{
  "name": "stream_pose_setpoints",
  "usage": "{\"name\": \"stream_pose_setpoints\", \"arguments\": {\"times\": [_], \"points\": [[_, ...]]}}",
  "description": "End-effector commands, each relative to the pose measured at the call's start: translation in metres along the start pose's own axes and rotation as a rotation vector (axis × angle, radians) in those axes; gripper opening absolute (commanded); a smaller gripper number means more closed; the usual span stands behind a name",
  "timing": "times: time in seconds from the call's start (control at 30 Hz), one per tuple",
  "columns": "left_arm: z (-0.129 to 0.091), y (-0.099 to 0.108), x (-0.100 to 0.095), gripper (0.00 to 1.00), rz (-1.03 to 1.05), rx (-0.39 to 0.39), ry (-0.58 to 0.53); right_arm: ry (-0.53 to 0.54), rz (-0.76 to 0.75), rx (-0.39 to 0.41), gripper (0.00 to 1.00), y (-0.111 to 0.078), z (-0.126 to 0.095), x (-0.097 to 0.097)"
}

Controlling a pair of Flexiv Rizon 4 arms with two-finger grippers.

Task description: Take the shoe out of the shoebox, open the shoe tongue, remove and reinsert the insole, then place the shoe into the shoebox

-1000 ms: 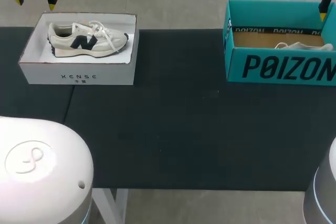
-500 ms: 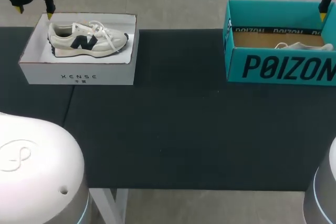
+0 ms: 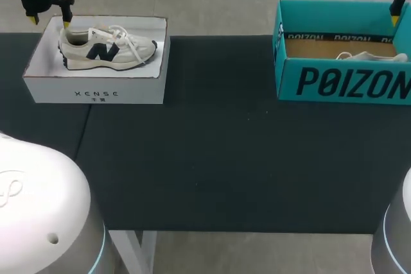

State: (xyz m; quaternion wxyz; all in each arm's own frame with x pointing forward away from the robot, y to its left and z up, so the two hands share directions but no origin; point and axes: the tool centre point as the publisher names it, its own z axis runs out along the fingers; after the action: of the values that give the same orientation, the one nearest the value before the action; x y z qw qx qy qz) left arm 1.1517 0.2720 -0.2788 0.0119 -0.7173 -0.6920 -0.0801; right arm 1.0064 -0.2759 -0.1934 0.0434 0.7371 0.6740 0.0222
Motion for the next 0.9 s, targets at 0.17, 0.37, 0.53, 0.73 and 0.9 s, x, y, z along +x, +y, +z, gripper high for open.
{"name": "stream_pose_setpoints", "arguments": {"times": [0.17, 0.37, 0.53, 0.73, 0.9], "points": [[0.022, 0.024, 0.004, 0.67, -0.029, 0.025, -0.024, 0.001, 0.001, -0.003, 1.00, -0.001, 0.000, 0.000], [0.035, 0.030, 0.002, 0.56, -0.032, 0.033, -0.039, 0.001, 0.001, -0.003, 1.00, -0.001, 0.000, 0.000], [0.045, 0.032, 0.000, 0.46, -0.037, 0.040, -0.058, 0.001, 0.001, -0.003, 1.00, -0.001, 0.000, 0.000], [0.053, 0.032, 0.002, 0.48, -0.034, 0.048, -0.075, 0.001, 0.001, -0.003, 1.00, -0.001, 0.000, 0.000], [0.060, 0.033, 0.004, 0.49, -0.007, 0.053, -0.084, 0.001, 0.001, -0.003, 1.00, -0.001, 0.000, 0.000]]}}
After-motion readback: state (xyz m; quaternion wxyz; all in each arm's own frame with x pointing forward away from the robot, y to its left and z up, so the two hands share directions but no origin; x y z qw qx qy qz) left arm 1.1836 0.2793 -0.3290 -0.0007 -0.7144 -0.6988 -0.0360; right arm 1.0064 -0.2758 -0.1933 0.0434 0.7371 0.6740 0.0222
